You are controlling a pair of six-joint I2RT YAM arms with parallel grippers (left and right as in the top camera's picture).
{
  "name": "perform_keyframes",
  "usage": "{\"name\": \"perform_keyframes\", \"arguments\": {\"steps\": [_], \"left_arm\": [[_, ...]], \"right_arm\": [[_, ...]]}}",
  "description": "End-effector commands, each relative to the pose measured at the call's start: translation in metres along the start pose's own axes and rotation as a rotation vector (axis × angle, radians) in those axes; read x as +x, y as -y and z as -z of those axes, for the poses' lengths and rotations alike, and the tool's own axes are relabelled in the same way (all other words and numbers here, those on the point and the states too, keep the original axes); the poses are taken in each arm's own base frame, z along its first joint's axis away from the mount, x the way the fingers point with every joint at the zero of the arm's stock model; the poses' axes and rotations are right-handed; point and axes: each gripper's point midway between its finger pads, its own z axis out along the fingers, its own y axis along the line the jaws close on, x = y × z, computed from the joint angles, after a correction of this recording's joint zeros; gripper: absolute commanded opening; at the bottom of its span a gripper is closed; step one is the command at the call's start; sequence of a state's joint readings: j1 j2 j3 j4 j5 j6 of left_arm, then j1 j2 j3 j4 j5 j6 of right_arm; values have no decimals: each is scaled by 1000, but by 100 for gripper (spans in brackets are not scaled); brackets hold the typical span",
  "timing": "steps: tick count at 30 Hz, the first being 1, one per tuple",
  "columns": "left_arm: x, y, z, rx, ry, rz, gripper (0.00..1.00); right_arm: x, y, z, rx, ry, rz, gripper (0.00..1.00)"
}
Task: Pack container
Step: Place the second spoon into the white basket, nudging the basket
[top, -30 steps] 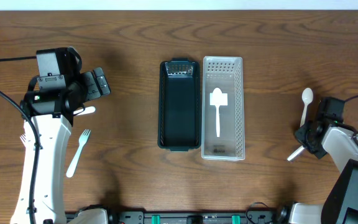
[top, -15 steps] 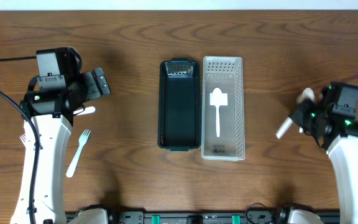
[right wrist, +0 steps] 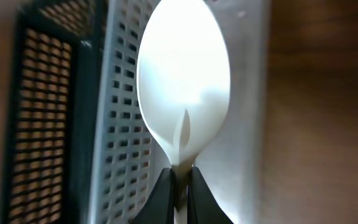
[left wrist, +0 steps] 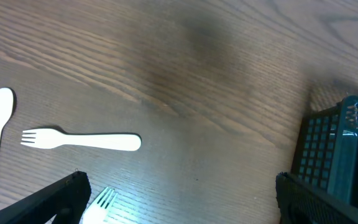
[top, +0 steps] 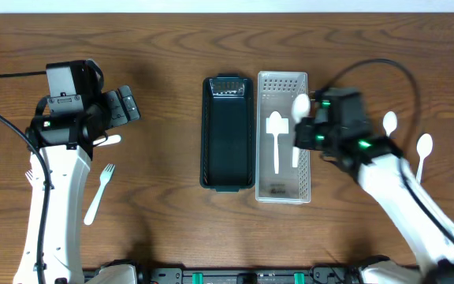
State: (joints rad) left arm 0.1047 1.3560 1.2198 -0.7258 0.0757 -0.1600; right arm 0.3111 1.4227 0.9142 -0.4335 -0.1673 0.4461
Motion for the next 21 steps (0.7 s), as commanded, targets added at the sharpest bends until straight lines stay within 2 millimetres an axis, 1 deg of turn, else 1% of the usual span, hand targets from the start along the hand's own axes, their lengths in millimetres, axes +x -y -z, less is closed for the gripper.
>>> {"name": "perform_keyframes", "arguments": {"steps": [1,2,3,4,5,6,8,10,12,13,14,16,17,19,21], "left_arm": [[-7,1,3,5,17,-6,98],[-7,1,3,5,17,-6,98],[-7,1,3,4,17,-6,98],[-7,1,3,5,16,-6,98],[-7,1,3,5,17,-6,98],[-7,1,3,4,16,-6,98],[-7,1,3,5,17,-6,98],[-7,1,3,5,17,-6,98],[-7,1,3,4,16,-6,98],[-7,1,3,5,17,-6,98],[-7,1,3,5,16,-6,98],[-7,1,3,5,17,-6,98],[-7,1,3,4,17,-6,98],[-7,1,3,5,17,-6,98],[-7,1,3,5,17,-6,98]], "right_arm": [[14,11,-31,62,-54,23,1],[17,14,-37,69,-69,21,4],[20,18,-43,79,-86,15,24],[22,20,-45,84,-96,11,42],[23,20,-45,80,-106,10,52],[20,18,-41,79,-103,22,56],[7,15,-26,87,-75,45,60],[-14,13,-2,117,-9,47,63],[-34,18,25,162,74,38,69],[-45,25,38,191,123,26,73],[-54,35,53,220,171,6,74],[-62,54,70,263,210,-28,72],[-63,64,76,283,212,-43,71],[-57,96,84,351,181,-100,70],[-45,125,85,413,133,-164,70]]}}
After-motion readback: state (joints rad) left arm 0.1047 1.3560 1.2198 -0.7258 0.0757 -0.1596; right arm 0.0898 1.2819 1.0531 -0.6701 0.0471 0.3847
